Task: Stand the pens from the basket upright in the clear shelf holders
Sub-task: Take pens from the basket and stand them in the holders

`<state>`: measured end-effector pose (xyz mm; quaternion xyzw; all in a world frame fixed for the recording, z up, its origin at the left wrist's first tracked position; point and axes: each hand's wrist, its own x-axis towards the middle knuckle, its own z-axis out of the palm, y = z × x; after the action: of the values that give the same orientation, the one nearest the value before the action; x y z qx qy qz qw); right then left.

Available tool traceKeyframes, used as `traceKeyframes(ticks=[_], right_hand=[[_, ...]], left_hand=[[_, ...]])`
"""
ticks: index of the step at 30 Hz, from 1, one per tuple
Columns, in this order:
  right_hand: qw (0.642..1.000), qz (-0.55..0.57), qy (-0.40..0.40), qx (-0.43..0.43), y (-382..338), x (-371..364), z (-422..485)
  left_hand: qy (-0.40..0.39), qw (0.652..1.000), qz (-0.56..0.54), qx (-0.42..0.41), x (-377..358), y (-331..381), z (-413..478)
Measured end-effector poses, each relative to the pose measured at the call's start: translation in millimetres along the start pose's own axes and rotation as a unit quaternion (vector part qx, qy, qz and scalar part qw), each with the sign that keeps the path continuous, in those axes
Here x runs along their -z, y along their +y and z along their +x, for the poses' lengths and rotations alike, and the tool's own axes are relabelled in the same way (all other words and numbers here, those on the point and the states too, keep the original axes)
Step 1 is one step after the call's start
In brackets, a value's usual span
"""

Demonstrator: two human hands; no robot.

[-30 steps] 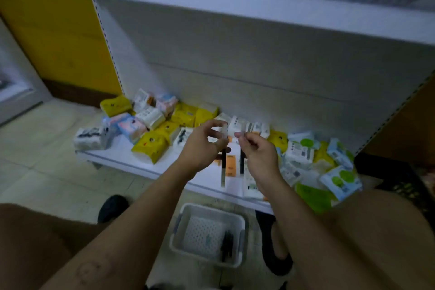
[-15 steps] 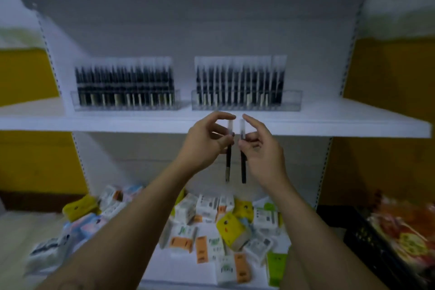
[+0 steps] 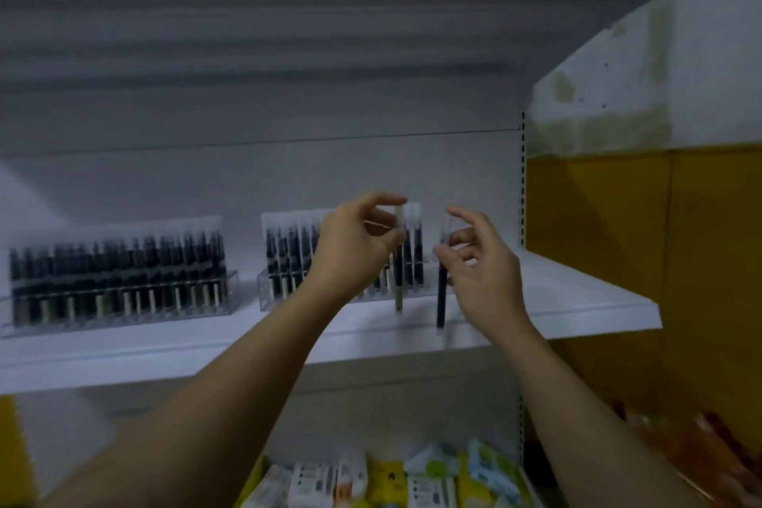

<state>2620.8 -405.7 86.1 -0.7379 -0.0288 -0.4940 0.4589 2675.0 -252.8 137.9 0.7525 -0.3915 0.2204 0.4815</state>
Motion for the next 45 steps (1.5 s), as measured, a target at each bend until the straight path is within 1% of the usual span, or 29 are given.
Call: traceKeyframes(ticks=[12, 17, 22, 28, 31, 34, 37, 41, 45], right_hand=[[0.998, -0.033, 0.023, 0.045, 29.9, -8.1, 97.1], [0.997, -0.044, 0.041, 0.04, 49.0, -5.7, 121.9], [0.998, -0.039, 0.048, 0.027, 68.0, -9.1, 132.0], [0.998, -0.034, 0.041, 0.027, 78.8, -18.9, 142.6], [0.999, -0.031, 0.028, 0.017, 84.5, -22.7, 145.4], [0.999, -0.034, 0.012, 0.01, 88.6, -23.6, 146.8], [0.999, -0.037, -0.008, 0.008, 89.6, -22.0, 147.8], [0.996, -0.068, -0.063, 0.004, 91.8, -22.0, 144.1], [0.987, -0.108, -0.12, -0.005, 95.6, -21.7, 137.1]], left_hand=[[0.037, 0.998, -0.01, -0.052, -29.3, -13.6, 82.7], [0.03, 0.994, 0.022, -0.104, -51.1, -13.5, 109.1], [0.025, 0.995, 0.056, -0.072, -66.5, -27.4, 125.4], [0.002, 0.995, 0.098, -0.034, -75.4, -44.4, 131.8], [-0.009, 0.993, 0.116, -0.02, -76.7, -48.8, 134.5], [-0.045, 0.984, 0.174, -0.014, -80.0, -49.3, 135.0], [-0.042, 0.977, 0.209, -0.011, -80.2, -48.6, 135.1], [-0.036, 0.974, 0.224, 0.005, -77.8, -47.4, 136.7], [-0.051, 0.971, 0.229, 0.036, -75.1, -43.9, 143.1]])
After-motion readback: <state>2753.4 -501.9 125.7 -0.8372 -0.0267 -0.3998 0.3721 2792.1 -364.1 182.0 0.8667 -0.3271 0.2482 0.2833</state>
